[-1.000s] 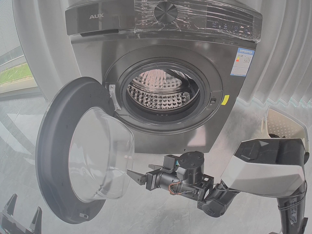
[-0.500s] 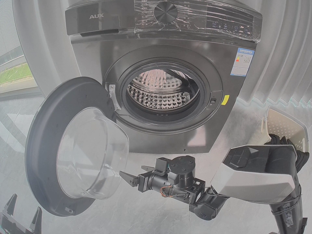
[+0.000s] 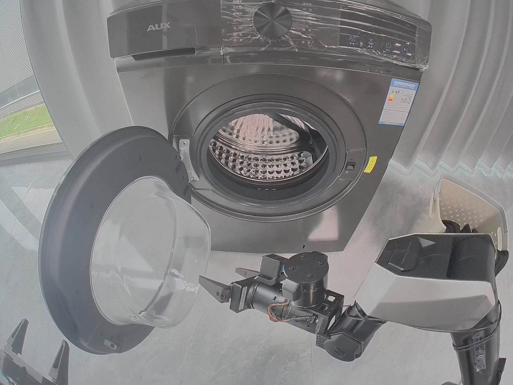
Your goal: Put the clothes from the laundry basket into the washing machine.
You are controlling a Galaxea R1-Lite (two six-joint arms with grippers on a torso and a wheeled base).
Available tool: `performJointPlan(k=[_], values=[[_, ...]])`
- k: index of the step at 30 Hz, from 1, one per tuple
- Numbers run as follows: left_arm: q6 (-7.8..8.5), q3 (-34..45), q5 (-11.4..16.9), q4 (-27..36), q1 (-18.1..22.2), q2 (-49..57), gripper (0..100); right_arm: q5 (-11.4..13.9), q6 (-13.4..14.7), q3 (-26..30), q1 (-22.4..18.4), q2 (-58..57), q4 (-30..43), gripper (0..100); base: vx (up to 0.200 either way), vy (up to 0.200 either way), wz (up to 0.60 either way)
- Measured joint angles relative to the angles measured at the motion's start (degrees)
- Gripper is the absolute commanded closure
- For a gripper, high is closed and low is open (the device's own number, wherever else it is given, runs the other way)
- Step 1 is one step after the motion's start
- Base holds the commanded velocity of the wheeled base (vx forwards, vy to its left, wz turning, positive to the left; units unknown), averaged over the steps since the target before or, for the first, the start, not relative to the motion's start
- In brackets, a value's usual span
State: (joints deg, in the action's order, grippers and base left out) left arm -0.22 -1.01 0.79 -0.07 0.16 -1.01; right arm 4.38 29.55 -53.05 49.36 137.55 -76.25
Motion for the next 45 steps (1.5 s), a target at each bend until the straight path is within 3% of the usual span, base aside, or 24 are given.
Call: performJointPlan(k=[9, 16, 24, 34, 41, 45], values=[[-0.05, 0.0, 0.0, 0.0, 0.0, 0.0, 0, -1.1, -2.8, 5.9, -1.2, -8.3, -0.2, 0, 0.000, 0.000, 0.00], [-0.10, 0.0, 0.0, 0.0, 0.0, 0.0, 0, -2.3, -7.8, 16.3, -2.1, -22.2, -0.2, 0, 0.000, 0.000, 0.00], [-0.10, 0.0, 0.0, 0.0, 0.0, 0.0, 0, -2.9, -10.0, 27.2, -4.8, -33.1, -2.5, 0, 0.000, -0.150, 0.00], [-0.10, 0.0, 0.0, 0.0, 0.0, 0.0, 0, -3.0, -10.9, 28.4, -5.4, -36.2, -3.0, 0, 0.000, 0.000, 0.00], [-0.10, 0.0, 0.0, 0.0, 0.0, 0.0, 0, -3.1, -16.1, 29.9, -5.4, -39.0, -3.0, 0, 0.000, 0.000, 0.00], [-0.11, 0.0, 0.0, 0.0, 0.0, 0.0, 0, -3.7, -17.7, 31.8, -5.5, -42.0, -2.8, 0, 0.000, 0.000, 0.00]])
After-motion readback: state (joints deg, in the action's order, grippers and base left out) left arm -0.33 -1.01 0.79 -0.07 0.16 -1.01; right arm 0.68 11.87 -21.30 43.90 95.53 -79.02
